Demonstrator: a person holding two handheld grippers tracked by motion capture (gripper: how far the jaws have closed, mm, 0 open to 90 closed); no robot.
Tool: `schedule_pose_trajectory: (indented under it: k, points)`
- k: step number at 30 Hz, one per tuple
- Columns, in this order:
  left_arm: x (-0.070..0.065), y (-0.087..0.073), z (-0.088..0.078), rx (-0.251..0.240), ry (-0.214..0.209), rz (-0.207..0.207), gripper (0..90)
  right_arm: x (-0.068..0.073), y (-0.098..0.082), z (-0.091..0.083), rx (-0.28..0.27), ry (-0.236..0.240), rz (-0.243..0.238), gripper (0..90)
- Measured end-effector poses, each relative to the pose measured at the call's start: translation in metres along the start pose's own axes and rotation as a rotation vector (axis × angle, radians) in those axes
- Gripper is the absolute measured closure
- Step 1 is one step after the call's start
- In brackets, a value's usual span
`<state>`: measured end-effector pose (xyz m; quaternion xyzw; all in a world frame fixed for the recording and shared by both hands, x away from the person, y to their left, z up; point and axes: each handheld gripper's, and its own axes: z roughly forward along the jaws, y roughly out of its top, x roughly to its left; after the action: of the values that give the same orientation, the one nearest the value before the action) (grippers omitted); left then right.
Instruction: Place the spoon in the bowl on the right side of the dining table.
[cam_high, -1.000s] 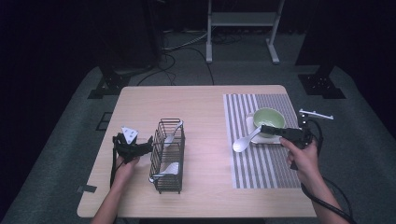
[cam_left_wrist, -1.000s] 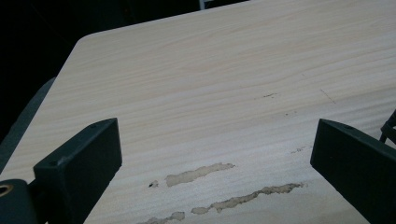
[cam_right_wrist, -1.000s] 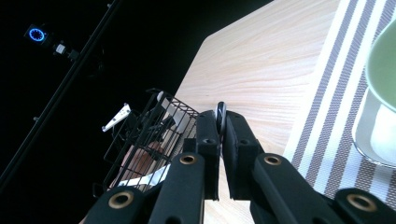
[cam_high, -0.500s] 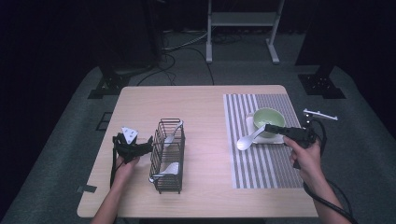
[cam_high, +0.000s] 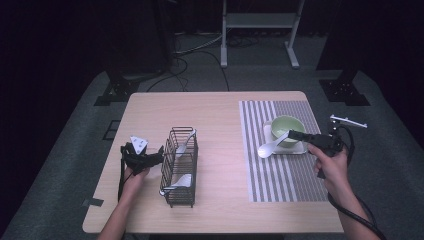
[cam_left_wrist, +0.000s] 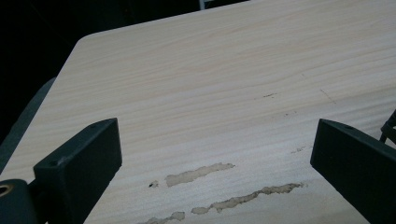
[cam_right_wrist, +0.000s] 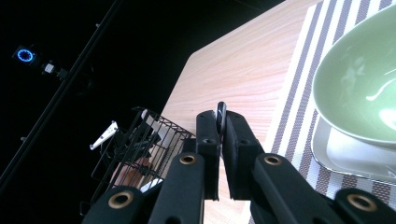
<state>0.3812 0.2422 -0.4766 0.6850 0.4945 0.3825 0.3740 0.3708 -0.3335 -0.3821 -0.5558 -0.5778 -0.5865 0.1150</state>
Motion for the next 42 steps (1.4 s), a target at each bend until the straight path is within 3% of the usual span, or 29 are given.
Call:
schedule_pose_trajectory:
  k: [42]
  points:
    - [0.000,0.000,0.000,-0.001,0.001,0.001,1.0,-0.010,0.024,-0.013,-0.082,-0.050,0.025,85.0]
